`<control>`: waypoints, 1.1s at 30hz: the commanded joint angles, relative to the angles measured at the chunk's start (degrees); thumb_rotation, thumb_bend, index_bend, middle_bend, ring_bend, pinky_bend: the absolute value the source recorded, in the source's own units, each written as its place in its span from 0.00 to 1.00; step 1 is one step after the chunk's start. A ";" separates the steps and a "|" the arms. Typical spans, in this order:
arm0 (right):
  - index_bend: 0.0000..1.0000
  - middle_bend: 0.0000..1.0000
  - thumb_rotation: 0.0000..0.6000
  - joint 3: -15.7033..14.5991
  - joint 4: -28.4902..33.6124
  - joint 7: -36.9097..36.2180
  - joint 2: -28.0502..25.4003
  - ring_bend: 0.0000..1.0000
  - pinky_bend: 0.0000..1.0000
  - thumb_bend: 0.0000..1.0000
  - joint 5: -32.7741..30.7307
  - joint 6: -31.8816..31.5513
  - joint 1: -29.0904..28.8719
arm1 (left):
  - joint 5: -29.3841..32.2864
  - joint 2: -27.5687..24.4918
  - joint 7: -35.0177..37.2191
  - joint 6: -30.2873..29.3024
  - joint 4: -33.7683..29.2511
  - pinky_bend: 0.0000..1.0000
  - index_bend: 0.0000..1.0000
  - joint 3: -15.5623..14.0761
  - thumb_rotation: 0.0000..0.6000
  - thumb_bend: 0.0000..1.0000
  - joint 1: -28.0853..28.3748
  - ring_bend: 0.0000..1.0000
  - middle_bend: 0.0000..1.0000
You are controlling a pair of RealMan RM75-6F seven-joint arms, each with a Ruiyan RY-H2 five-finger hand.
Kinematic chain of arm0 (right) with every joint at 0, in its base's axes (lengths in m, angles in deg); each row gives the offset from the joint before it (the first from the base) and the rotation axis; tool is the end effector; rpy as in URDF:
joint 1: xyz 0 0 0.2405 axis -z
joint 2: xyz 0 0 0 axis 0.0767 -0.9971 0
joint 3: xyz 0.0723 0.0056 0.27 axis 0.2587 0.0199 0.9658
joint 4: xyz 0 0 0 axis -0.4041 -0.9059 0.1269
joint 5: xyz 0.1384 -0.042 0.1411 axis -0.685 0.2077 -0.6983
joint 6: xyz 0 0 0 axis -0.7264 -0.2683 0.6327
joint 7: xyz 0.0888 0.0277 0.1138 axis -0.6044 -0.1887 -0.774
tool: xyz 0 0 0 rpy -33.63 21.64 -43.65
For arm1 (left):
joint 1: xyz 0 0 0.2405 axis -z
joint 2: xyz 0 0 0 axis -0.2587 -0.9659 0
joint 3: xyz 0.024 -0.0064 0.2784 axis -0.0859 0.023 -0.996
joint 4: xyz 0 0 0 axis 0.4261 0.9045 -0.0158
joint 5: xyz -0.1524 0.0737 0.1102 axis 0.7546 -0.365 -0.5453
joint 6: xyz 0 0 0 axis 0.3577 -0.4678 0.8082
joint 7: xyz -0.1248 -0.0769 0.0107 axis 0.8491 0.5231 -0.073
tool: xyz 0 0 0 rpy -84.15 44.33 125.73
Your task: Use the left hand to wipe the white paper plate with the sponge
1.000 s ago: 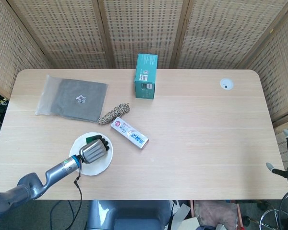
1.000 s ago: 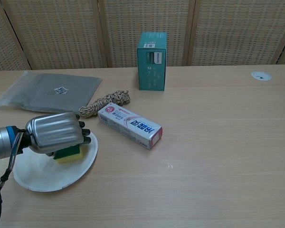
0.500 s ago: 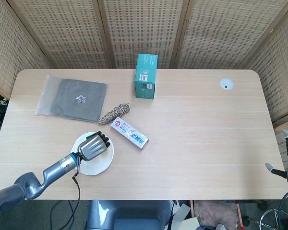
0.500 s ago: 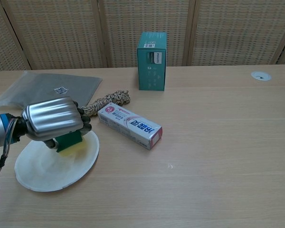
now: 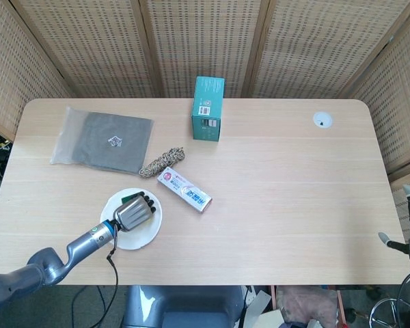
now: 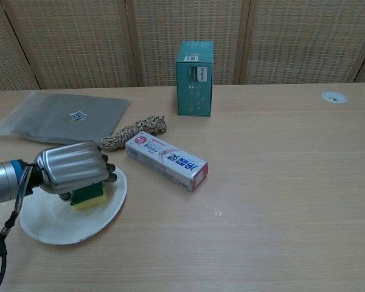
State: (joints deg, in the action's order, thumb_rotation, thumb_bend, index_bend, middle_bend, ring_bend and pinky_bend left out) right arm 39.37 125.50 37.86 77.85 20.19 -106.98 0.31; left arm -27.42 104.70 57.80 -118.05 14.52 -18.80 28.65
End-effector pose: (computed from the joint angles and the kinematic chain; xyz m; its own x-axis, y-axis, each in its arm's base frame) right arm -0.3519 -0.2012 0.2102 0.4341 0.0707 0.8981 -0.8824 0.2344 0.4080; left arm -0.2339 0.3434 -0.0703 0.9100 -0.2471 0.3329 0.0491 -0.7331 -0.6784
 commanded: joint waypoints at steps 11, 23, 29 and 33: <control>0.02 0.00 1.00 -0.08 0.23 -0.17 -0.13 0.00 0.00 0.00 0.24 -0.03 0.01 | 0.07 -4.50 -5.11 -2.12 -4.28 0.54 0.77 3.11 1.00 0.46 2.09 0.48 0.58; 0.02 0.00 1.00 0.03 0.22 -1.00 -0.49 0.00 0.00 0.00 0.18 0.12 0.05 | -0.32 2.08 -13.20 0.42 4.16 0.54 0.77 1.87 1.00 0.46 1.32 0.48 0.58; 0.02 0.00 1.00 -0.05 0.24 -1.01 -0.50 0.00 0.00 0.00 0.29 0.09 0.08 | -1.00 3.80 -14.36 0.51 5.69 0.54 0.77 0.95 1.00 0.46 1.04 0.48 0.58; 0.02 0.00 1.00 -0.11 0.34 -1.10 -0.55 0.00 0.00 0.00 0.46 -0.05 0.15 | -1.13 3.79 -13.98 -0.49 5.78 0.54 0.77 1.02 1.00 0.46 0.96 0.49 0.58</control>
State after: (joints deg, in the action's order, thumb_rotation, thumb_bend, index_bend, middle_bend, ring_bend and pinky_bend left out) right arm 39.27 125.83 36.78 77.32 20.63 -107.02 0.45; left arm -28.57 108.66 43.60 -118.09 20.43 -17.95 29.63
